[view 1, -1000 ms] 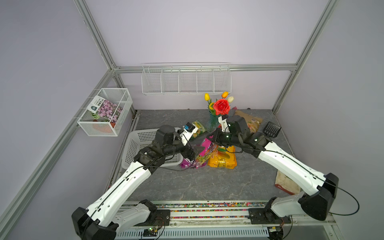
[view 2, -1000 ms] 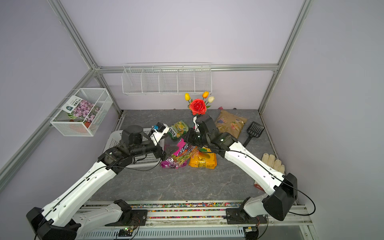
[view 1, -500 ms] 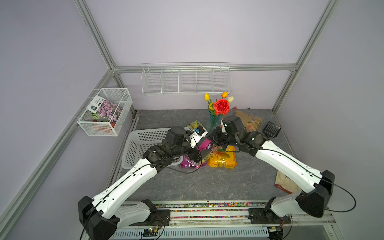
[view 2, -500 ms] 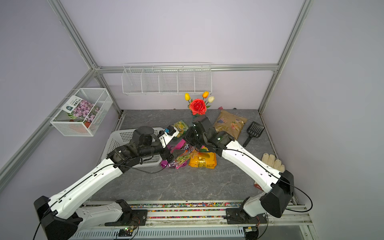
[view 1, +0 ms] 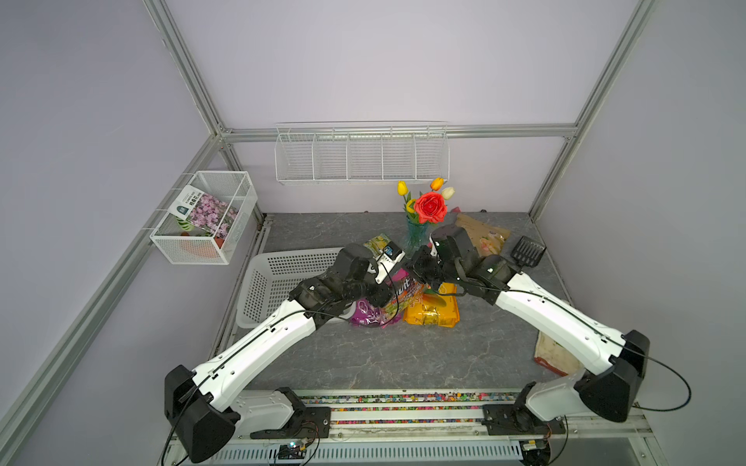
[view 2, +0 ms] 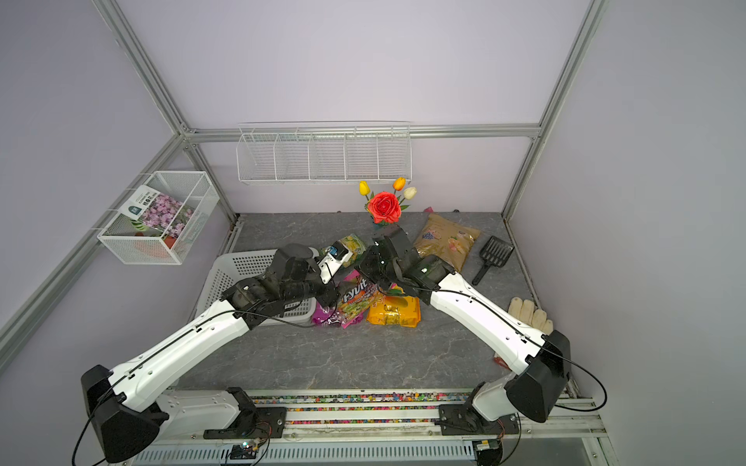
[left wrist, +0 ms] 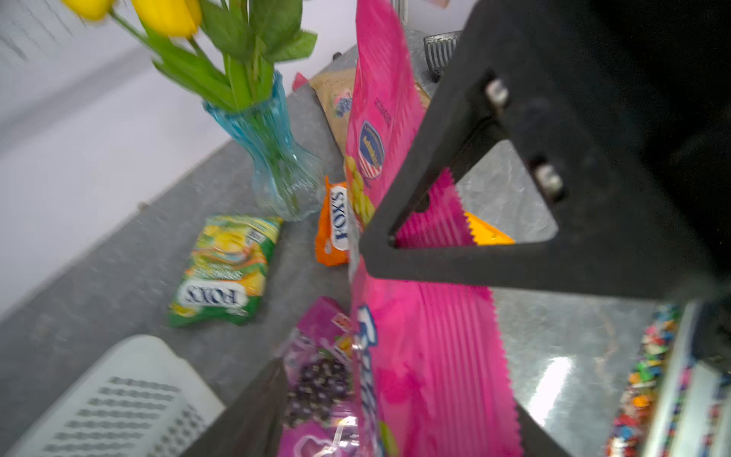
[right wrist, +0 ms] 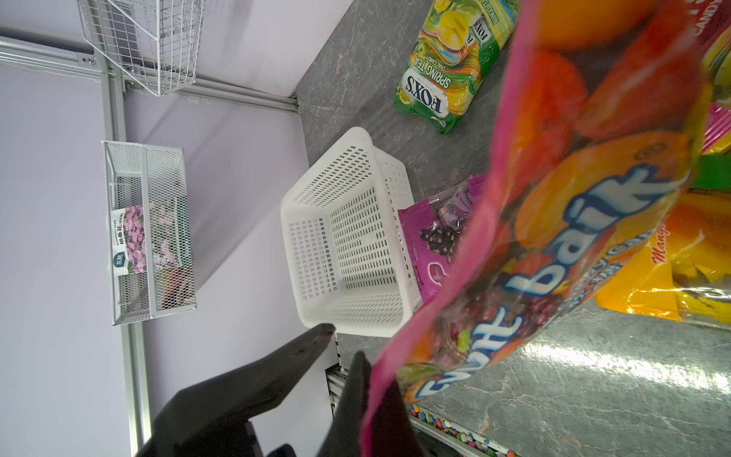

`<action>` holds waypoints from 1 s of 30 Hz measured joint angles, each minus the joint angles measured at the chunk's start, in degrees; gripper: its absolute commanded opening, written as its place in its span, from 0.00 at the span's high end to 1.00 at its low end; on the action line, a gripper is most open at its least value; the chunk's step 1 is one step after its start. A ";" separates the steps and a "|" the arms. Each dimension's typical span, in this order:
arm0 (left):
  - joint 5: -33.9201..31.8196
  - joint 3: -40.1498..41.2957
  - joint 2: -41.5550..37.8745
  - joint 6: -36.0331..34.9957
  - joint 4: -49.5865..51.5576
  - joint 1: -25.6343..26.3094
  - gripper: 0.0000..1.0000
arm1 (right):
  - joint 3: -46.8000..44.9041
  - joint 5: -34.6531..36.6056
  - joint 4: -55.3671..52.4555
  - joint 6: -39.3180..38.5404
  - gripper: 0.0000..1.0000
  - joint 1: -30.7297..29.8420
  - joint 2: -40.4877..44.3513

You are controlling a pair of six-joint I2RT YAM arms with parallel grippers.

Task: Put the candies in the basket
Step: Place the candy in the basket.

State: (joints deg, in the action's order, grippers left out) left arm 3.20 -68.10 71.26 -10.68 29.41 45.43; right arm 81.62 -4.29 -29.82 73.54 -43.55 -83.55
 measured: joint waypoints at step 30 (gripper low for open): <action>-14.58 -2.82 -10.62 10.45 4.39 -1.75 1.00 | -17.92 -10.45 26.12 -56.68 0.23 -1.05 11.61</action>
State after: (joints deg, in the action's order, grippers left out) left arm -11.38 -70.91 60.64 -0.23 33.80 43.68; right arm 63.70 -14.74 -3.70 16.86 -44.60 -71.94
